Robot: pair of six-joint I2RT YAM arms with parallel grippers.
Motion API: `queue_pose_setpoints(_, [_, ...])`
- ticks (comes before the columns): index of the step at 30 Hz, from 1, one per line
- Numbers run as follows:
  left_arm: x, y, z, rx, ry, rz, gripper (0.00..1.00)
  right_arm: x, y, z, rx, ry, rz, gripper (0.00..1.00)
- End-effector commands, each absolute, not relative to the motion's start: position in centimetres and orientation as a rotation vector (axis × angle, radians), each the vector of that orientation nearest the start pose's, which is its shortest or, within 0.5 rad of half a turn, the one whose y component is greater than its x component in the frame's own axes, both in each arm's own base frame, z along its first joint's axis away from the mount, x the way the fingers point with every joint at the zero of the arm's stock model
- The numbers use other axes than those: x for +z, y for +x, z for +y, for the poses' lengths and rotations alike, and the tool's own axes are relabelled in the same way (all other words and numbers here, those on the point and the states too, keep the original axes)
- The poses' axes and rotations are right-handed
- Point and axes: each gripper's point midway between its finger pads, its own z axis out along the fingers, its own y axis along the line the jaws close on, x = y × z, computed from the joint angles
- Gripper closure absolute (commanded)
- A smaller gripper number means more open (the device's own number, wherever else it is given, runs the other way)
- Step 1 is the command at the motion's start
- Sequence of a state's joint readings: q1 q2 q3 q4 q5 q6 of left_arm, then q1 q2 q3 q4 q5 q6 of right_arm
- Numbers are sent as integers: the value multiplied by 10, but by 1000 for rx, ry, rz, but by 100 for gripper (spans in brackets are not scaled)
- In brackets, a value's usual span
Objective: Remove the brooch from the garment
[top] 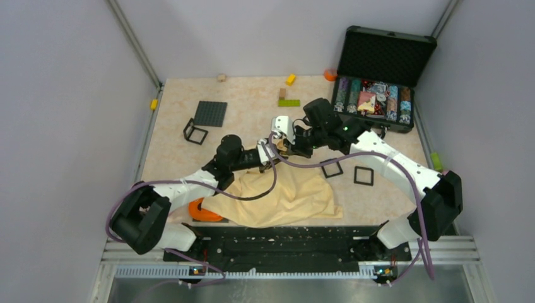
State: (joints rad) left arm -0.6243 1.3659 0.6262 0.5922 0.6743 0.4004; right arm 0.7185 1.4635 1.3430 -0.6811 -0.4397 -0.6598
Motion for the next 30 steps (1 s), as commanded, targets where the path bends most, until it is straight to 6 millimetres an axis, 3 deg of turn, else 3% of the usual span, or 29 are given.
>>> queue_pose_setpoints(1, [213,265,-315,-724,1221,1069,68,225,259,310,595,-1598,1617,100])
queue_pose_setpoints(7, [211,260,-307,-689,1211,1061,50,225,264,305,572,-1590,1616,100])
queue_pose_setpoints(15, [213,263,-302,-657,1193,1082,51,225,266,306,570,-1578,1620,100])
queue_pose_setpoints(21, [216,274,-300,-613,1151,1090,73,233,261,313,632,-1561,1599,100])
queue_pose_setpoints(27, [211,274,-303,-618,1182,1097,73,239,258,315,661,-1556,1598,100])
queue_pose_setpoints(30, [212,274,-302,-618,1179,1100,83,241,257,316,673,-1544,1600,100])
